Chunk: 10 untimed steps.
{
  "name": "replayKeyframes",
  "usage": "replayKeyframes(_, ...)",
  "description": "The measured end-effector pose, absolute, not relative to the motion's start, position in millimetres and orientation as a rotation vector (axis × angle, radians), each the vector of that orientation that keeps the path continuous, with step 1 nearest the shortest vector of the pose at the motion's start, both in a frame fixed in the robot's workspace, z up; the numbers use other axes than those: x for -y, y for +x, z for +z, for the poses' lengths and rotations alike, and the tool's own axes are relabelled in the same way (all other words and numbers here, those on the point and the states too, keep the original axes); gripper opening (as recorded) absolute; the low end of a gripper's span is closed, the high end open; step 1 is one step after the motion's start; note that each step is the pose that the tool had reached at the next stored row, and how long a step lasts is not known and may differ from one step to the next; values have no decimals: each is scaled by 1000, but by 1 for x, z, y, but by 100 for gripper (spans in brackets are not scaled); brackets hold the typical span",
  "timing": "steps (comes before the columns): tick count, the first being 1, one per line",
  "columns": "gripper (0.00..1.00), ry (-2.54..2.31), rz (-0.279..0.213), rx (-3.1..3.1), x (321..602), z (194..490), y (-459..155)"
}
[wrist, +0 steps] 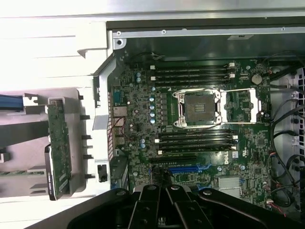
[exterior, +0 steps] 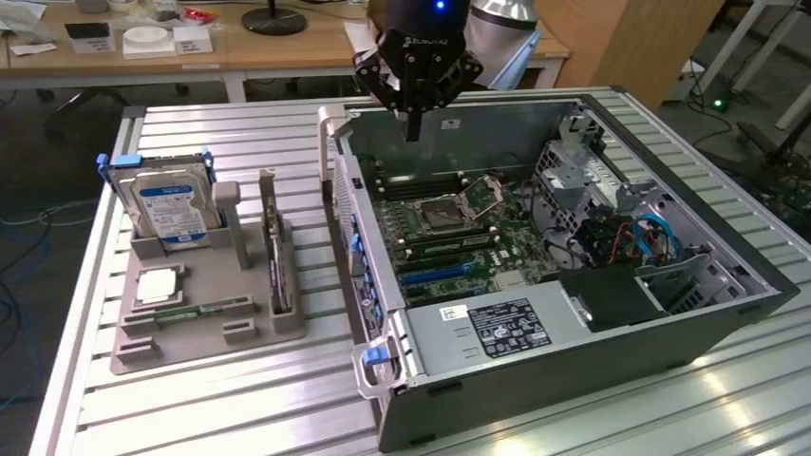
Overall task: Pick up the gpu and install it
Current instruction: 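Reach for the gpu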
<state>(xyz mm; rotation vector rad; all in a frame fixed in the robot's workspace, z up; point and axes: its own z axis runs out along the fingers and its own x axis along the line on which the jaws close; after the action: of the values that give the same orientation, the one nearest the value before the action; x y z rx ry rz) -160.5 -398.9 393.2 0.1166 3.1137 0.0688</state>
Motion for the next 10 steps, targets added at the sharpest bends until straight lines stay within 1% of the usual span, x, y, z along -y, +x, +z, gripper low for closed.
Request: replayKeyframes(10,10,117,69,-3114,399,393,-169)
